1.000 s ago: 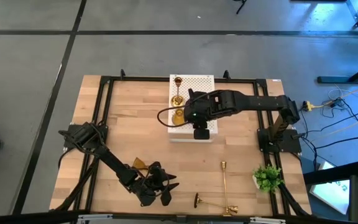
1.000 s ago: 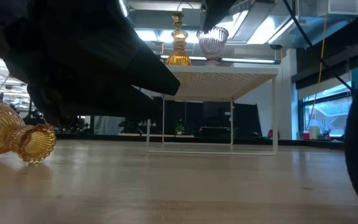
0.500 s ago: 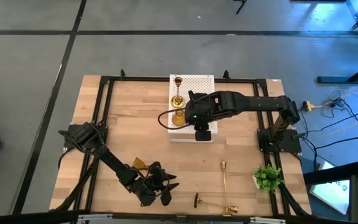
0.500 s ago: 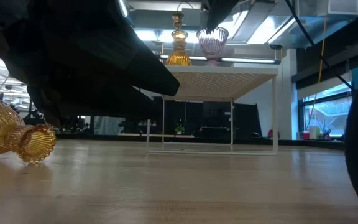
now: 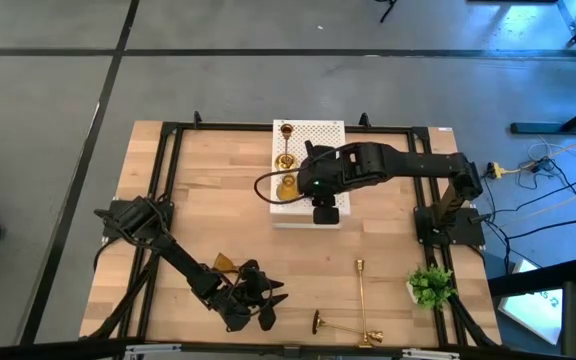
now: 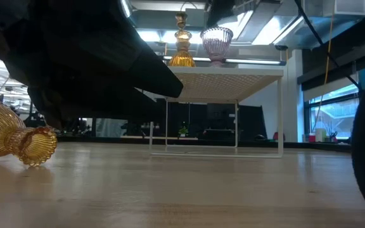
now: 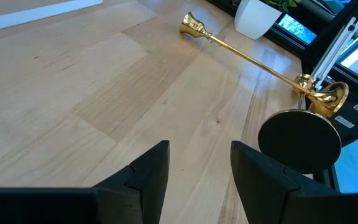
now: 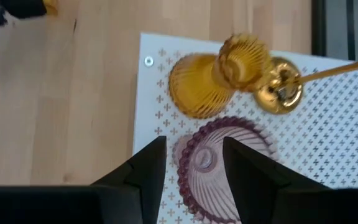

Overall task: Pick & Place candle stick holders
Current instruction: Put the top gold candle holder on the shelf

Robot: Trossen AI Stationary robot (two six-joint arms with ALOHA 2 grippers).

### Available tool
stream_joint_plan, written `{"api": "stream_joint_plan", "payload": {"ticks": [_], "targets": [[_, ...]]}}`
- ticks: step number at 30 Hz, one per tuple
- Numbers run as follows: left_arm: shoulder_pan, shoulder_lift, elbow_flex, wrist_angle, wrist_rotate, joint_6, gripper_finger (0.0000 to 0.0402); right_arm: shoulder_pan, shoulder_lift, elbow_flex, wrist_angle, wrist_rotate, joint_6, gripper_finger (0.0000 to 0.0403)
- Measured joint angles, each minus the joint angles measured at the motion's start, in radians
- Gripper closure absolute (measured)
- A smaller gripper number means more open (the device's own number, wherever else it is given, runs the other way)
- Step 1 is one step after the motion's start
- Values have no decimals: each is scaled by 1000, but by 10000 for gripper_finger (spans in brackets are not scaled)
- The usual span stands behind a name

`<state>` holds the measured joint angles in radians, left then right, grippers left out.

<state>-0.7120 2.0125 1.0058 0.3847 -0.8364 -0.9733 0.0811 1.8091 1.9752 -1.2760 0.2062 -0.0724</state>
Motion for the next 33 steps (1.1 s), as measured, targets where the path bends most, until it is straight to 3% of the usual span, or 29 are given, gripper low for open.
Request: {"api": "stream_joint_plan", "payload": {"ticks": [10,17,21,33], "targets": [[-2,0,0,0,1,0,236,13,0,129,-55,85,-5,215],[-6,0,0,0,1,0,236,76,-2,225,-65,-50,19,213],[-15,0,0,0,1,0,236,136,-2,227,-70,-128,65,219],[-4,0,0,8,55,73,236,415,-1,227,-104,-96,358,224]]}}
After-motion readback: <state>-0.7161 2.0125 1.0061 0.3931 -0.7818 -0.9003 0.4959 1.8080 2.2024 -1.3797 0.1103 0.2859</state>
